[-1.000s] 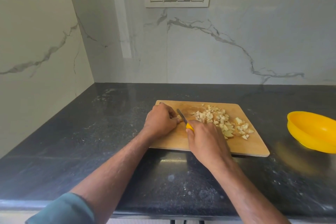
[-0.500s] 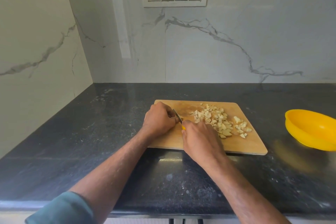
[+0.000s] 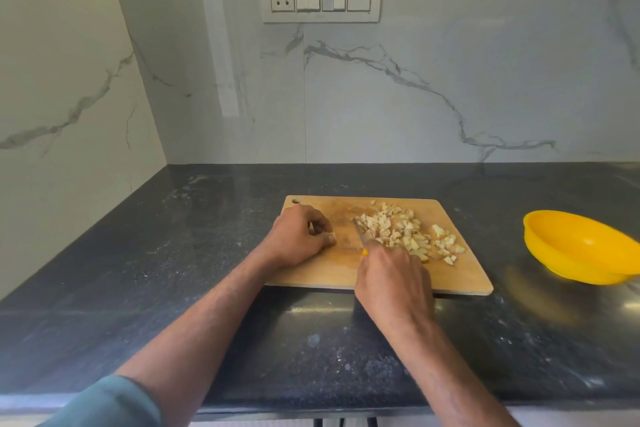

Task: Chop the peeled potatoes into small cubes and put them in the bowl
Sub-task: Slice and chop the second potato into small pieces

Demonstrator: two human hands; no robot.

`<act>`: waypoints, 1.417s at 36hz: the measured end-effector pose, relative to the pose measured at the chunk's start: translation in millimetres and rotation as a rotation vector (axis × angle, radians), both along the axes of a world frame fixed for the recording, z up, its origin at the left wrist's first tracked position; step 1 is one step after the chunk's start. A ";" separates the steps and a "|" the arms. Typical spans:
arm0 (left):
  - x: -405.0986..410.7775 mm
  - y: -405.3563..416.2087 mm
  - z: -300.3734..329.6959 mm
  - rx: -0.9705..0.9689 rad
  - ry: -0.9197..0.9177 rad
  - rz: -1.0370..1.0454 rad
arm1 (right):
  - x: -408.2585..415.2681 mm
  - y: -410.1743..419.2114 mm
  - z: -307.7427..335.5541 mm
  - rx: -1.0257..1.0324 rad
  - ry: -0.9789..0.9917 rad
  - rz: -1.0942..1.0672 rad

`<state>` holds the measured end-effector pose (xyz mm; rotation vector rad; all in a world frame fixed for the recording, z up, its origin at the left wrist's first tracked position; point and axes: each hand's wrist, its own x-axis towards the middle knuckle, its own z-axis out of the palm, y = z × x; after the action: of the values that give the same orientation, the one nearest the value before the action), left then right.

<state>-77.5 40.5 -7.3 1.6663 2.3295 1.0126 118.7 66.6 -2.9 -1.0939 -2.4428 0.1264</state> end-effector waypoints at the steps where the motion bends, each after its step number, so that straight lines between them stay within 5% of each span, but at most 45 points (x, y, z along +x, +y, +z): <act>1: 0.5 -0.9 0.8 0.001 -0.010 -0.029 | -0.1 -0.2 -0.1 0.004 0.008 -0.007; 20: -9.2 -3.7 2.3 -0.004 -0.092 -0.009 | -1.9 -4.0 -0.2 0.023 0.164 0.083; 38: 1.8 0.3 0.5 0.044 -0.079 0.115 | -10.0 -11.4 -4.5 0.152 0.088 0.118; 51: 4.9 2.3 2.9 0.013 -0.065 0.100 | -15.0 -5.3 0.7 0.059 0.015 0.186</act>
<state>-72.7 42.8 -4.5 1.5105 2.3905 1.0847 103.7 61.2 -2.3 -0.8367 -2.5144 0.1202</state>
